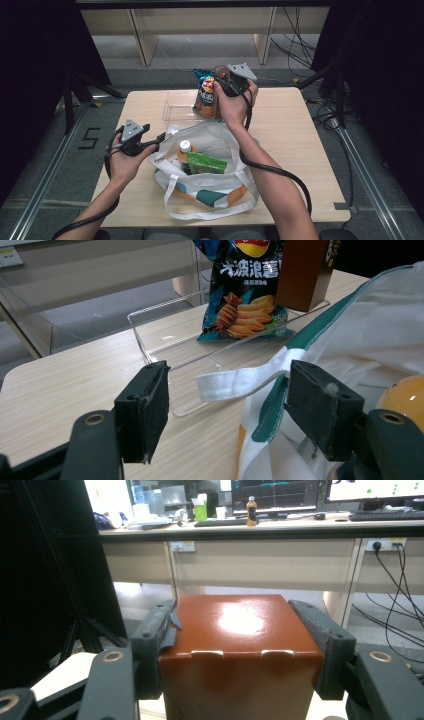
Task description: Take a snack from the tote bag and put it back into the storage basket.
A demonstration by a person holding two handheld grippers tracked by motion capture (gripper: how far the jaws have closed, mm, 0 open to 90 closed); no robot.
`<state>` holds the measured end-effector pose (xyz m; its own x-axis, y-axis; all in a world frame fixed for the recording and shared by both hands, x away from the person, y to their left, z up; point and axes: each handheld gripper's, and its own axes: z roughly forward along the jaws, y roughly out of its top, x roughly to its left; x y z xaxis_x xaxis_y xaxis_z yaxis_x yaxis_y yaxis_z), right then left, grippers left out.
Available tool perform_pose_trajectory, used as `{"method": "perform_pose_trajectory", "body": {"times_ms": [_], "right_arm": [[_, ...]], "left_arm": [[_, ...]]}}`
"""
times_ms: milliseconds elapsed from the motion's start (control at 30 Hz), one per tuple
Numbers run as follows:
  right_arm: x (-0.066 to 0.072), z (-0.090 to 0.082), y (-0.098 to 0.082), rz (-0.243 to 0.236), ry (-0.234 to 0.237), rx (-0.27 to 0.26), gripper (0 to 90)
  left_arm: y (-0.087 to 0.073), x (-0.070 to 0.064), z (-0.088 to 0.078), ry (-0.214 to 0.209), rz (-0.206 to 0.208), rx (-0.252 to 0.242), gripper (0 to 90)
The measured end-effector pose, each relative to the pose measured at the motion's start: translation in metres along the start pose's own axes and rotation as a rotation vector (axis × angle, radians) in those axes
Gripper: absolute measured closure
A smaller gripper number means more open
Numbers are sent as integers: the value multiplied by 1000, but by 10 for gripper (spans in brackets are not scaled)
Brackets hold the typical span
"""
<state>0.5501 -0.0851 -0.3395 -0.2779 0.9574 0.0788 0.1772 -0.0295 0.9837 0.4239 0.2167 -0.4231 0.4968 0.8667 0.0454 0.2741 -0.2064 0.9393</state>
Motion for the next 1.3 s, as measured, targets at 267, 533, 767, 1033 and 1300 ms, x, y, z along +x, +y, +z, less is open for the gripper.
{"method": "perform_pose_trajectory", "body": {"times_ms": [267,533,767,1033,1300], "right_arm": [[2,3,-2,-18,-15,-14,396],[7,6,-5,-6,-18,-32,395],[10,7,-7,-6,-31,-42,395],[9,8,-9,-23,-49,-60,394],[13,4,-9,2,-46,-49,394]], "left_arm": [[0,0,-1,0,-1,-3,327],[0,0,0,-2,1,-4,327],[0,0,0,-3,4,-4,327],[0,0,0,-9,6,-9,327],[1,-1,-1,-5,9,-2,327]]}}
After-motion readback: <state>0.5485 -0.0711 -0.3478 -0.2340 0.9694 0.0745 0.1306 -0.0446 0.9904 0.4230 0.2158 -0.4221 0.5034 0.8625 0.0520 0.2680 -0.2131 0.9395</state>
